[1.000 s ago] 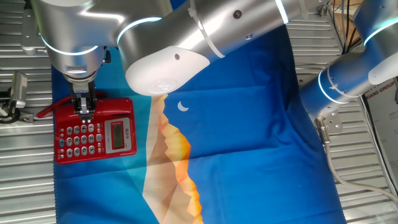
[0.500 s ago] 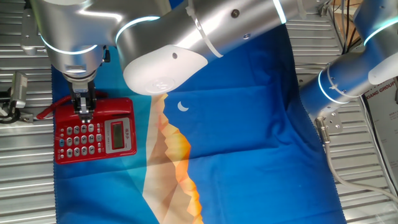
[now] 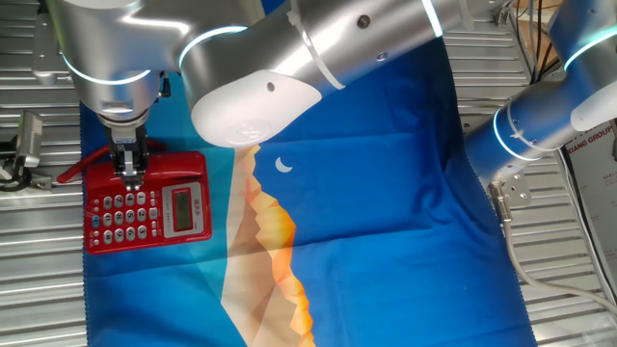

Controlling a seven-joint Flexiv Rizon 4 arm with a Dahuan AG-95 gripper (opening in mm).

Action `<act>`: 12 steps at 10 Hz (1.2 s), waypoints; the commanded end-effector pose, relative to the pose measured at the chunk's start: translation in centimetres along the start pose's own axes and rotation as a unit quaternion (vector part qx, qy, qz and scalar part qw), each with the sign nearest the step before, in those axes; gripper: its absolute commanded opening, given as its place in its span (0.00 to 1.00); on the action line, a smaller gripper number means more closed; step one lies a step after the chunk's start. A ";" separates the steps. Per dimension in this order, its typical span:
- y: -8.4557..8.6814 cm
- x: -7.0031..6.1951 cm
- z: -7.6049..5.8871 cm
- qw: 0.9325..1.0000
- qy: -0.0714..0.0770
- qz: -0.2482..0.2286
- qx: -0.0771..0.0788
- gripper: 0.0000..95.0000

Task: Place the handset of the telephone on the corresponding phone cradle

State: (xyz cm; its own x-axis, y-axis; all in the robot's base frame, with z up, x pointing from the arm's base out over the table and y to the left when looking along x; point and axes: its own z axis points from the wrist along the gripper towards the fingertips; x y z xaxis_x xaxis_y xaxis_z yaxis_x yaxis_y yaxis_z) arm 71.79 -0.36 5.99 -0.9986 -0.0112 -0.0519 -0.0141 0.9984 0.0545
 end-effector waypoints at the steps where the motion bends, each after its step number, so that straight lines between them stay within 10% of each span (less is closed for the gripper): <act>1: 0.0 -0.1 0.0 1.000 -0.001 0.001 0.003 0.00; 3: 0.0 -0.1 0.0 1.000 -0.001 0.002 0.000 0.00; 5: 0.0 -0.1 0.0 1.000 -0.004 0.003 -0.003 0.40; 8: 0.0 -0.1 0.0 1.000 -0.004 -0.009 0.001 0.60; 10: 0.0 -0.1 0.0 1.000 -0.011 -0.011 -0.004 1.00; 12: 0.0 -0.1 0.0 1.000 -0.011 -0.009 -0.004 1.00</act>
State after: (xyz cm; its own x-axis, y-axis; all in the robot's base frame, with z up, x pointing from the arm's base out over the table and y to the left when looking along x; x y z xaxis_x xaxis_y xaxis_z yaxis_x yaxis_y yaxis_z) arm 71.78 -0.37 5.96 -0.9967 -0.0268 -0.0764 -0.0313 0.9978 0.0588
